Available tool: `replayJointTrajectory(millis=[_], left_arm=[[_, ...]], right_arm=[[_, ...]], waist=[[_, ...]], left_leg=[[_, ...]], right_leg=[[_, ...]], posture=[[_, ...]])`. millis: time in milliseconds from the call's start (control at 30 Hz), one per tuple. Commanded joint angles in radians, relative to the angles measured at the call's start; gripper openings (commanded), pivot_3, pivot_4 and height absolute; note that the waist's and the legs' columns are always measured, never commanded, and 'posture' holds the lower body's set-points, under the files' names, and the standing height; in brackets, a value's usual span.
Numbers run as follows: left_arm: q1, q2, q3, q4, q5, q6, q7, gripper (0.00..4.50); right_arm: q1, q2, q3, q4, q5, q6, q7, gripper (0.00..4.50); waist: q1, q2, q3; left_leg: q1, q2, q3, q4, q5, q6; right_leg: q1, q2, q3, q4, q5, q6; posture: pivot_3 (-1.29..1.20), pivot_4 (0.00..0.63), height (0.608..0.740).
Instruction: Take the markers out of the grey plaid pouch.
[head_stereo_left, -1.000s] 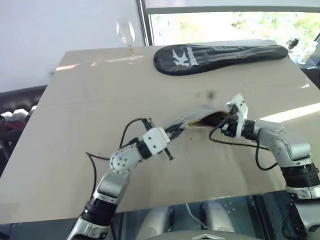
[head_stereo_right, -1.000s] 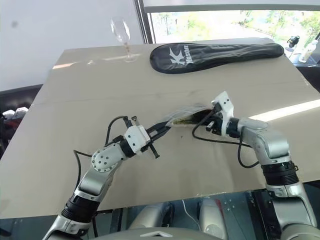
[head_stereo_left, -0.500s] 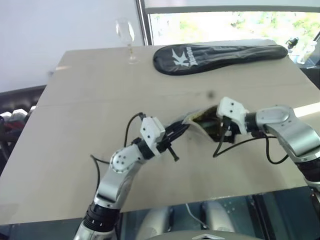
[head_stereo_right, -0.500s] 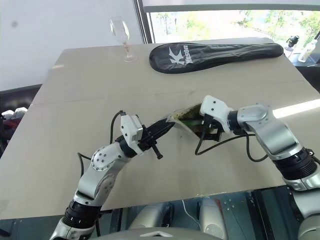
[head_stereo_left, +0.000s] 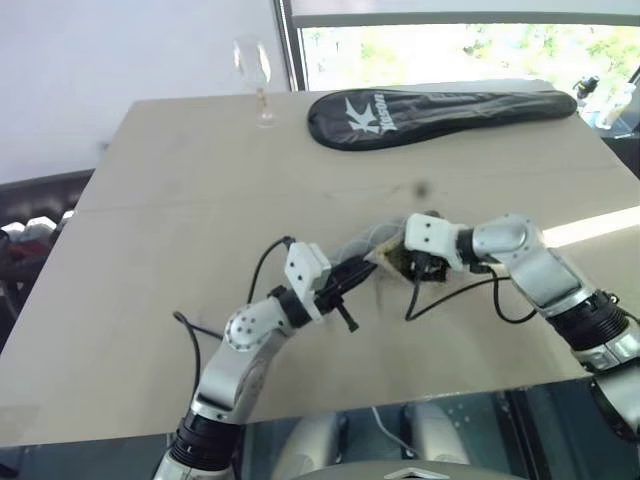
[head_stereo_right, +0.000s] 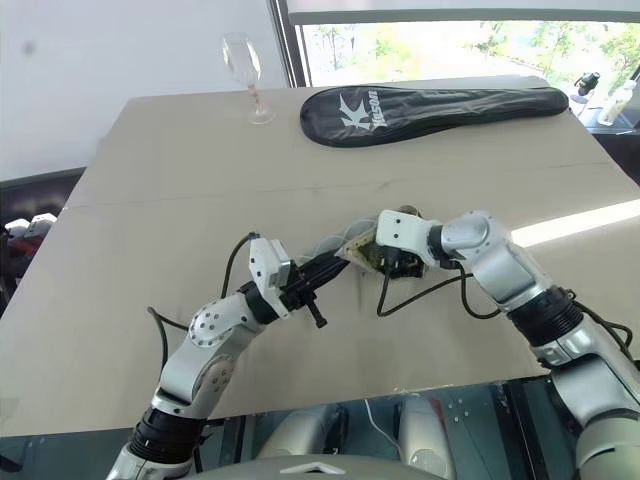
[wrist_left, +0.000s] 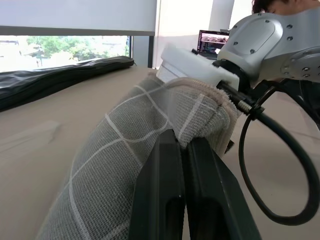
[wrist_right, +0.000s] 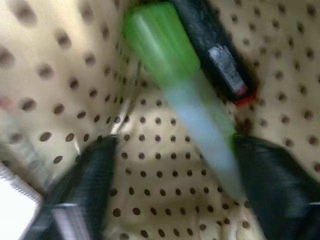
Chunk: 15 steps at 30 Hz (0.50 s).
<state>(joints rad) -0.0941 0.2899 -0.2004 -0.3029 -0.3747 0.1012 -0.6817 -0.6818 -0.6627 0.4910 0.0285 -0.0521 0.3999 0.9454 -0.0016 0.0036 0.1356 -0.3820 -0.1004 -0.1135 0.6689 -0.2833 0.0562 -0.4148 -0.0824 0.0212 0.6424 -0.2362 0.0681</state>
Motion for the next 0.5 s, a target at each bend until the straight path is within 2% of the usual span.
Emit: replayJointTrajectory(millis=[33, 167, 500], left_arm=[[-0.002, -0.007, 0.023, -0.062, -0.018, -0.045, -0.010, 0.00], [0.002, -0.007, 0.027, -0.060, -0.017, -0.047, -0.014, 0.00], [0.020, 0.015, 0.023, -0.037, 0.018, -0.076, -0.041, 0.00]], right_arm=[[0.018, 0.009, 0.001, 0.053, -0.045, -0.031, -0.004, 1.87], [0.023, 0.028, -0.021, 0.059, -0.059, -0.052, -0.005, 0.07], [0.047, 0.021, -0.072, -0.004, -0.096, -0.087, -0.019, 0.07]], waist=[[0.000, 0.000, 0.000], [-0.001, 0.000, 0.000], [-0.004, 0.000, 0.000]], left_leg=[[0.000, 0.000, 0.000, 0.000, 0.000, 0.000], [0.001, 0.000, 0.000, 0.000, 0.000, 0.000], [0.001, 0.000, 0.000, 0.000, 0.000, 0.000]], right_leg=[[0.000, 0.000, 0.000, 0.000, 0.000, 0.000], [0.001, 0.000, 0.000, 0.000, 0.000, 0.000], [0.001, 0.000, 0.000, 0.000, 0.000, 0.000]], posture=[[0.00, 0.150, 0.740], [0.00, 0.150, 0.740], [0.00, 0.150, 0.740]])
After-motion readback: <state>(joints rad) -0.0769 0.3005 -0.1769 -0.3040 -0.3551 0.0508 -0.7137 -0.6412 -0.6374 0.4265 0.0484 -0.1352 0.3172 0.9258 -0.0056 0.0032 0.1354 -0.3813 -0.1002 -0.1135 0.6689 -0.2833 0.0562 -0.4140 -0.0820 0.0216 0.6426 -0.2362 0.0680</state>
